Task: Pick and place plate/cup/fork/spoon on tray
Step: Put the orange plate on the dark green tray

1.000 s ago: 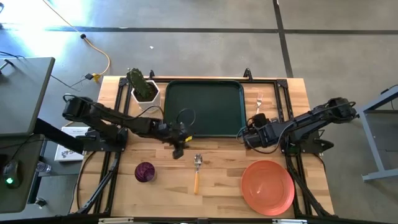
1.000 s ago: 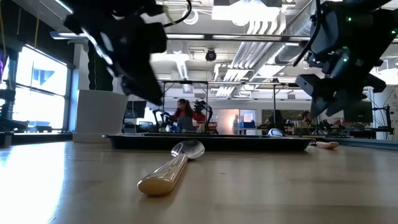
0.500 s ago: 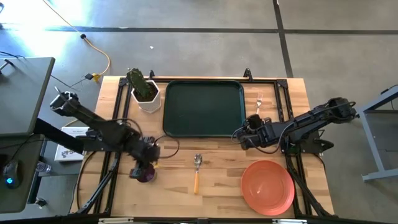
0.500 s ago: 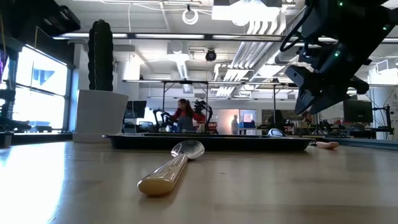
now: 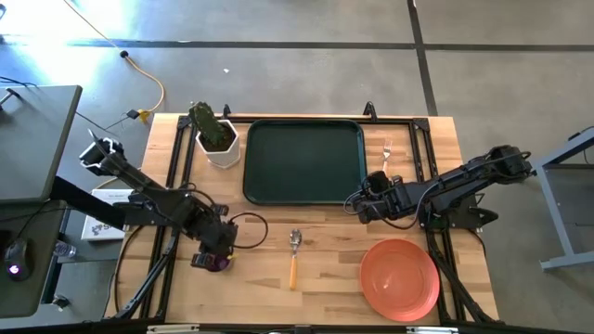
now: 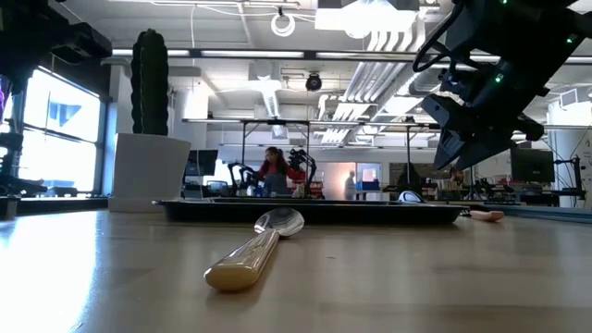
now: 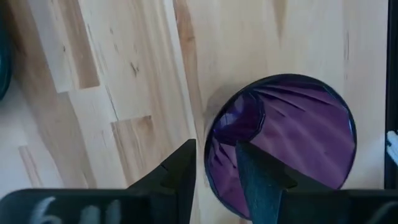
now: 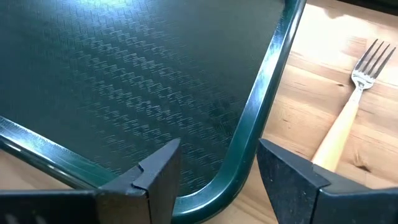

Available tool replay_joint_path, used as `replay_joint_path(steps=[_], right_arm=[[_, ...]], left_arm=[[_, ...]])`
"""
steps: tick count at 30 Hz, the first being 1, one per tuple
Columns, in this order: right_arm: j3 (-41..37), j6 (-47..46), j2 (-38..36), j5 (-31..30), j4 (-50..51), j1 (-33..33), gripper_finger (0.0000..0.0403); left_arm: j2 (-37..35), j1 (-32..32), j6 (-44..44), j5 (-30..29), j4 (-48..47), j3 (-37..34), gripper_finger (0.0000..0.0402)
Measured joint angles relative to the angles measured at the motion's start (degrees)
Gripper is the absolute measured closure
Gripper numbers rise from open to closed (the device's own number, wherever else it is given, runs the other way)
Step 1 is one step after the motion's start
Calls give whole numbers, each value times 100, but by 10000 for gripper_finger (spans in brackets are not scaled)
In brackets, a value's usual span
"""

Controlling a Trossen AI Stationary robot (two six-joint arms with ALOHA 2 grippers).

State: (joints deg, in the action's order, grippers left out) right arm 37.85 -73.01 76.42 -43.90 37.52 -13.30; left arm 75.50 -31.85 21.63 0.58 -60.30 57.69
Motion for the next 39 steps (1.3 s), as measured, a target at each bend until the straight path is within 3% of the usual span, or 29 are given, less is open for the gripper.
replay_joint_path(steps=[12, 21, 24, 28, 32, 39], right_arm=[[0, 282, 0, 111, -66, 0, 201], [-4, 325, 0, -48, -105, 1, 201], [-4, 448, 0, -48, -178, 0, 201], [31, 586, 2, -178, -226, -75, 201], [360, 1022, 4, -610, -201, -313, 201], [1075, 1470, 2, -1447, 518, -1003, 201]], left_arm=[[377, 8, -104, 20, 1, 0, 331], [249, 9, 479, 32, -543, 394, 334], [225, 20, 639, -250, -946, 800, 334], [225, 163, 669, -1328, -856, 1308, 334], [222, 458, 449, -2704, 582, 1370, 334], [698, 953, -1059, -2024, 4581, 574, 334]])
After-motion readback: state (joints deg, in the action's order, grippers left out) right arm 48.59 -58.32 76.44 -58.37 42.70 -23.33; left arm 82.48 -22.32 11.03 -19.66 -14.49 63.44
